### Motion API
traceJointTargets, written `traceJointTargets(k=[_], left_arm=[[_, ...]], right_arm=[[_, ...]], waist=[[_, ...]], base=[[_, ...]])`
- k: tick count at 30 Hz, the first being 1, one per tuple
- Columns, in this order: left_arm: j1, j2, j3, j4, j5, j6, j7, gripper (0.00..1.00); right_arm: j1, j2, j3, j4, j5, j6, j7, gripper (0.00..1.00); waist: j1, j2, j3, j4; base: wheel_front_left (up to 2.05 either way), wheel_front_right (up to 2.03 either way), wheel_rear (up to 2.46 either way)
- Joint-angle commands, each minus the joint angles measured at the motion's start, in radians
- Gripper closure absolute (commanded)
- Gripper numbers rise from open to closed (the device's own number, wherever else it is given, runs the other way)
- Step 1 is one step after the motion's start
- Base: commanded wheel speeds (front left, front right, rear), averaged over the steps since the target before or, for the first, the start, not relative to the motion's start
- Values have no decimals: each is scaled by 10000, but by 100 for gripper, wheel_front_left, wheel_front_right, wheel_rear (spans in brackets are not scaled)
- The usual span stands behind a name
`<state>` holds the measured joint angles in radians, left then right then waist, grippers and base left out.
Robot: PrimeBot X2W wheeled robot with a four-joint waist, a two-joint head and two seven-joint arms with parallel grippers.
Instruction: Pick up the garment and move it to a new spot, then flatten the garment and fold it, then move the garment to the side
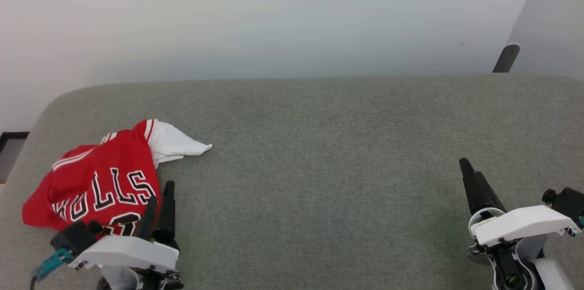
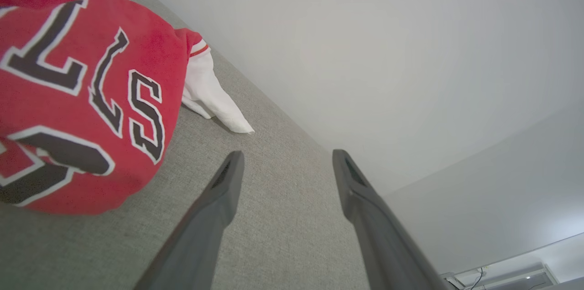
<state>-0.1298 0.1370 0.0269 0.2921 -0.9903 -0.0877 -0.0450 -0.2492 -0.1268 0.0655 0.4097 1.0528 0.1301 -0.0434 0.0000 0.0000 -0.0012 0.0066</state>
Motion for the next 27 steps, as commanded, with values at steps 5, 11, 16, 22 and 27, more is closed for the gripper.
traceJointTargets(k=[5, 11, 16, 22, 27], left_arm=[[-316, 184, -223, 12, 1184, 83, -234, 0], [-411, 262, -334, 93, 2075, 145, -435, 0], [-476, 326, -406, 170, 2725, 130, -589, 0], [-571, 406, -505, 287, 3512, 171, -773, 0], [-594, 462, -582, 464, 4067, 135, -906, 0]], right_arm=[[-453, -101, -1, 105, -1395, 5, -245, 0], [-621, -95, -17, 216, -2745, 5, -448, 0], [-716, -63, -94, 238, -3874, 6, -606, 0], [-838, -30, -241, 390, -5004, 5, -780, 0], [-869, 15, -368, 492, -5774, 6, -924, 0]], waist=[[0, 0, -11, 24], [0, 0, -13, 16], [0, 0, -9, -1], [0, 0, -16, -7], [0, 0, -35, -11]], base=[[0, 0, 0], [0, 0, 0], [0, 0, 0], [0, 0, 0], [0, 0, 0]])
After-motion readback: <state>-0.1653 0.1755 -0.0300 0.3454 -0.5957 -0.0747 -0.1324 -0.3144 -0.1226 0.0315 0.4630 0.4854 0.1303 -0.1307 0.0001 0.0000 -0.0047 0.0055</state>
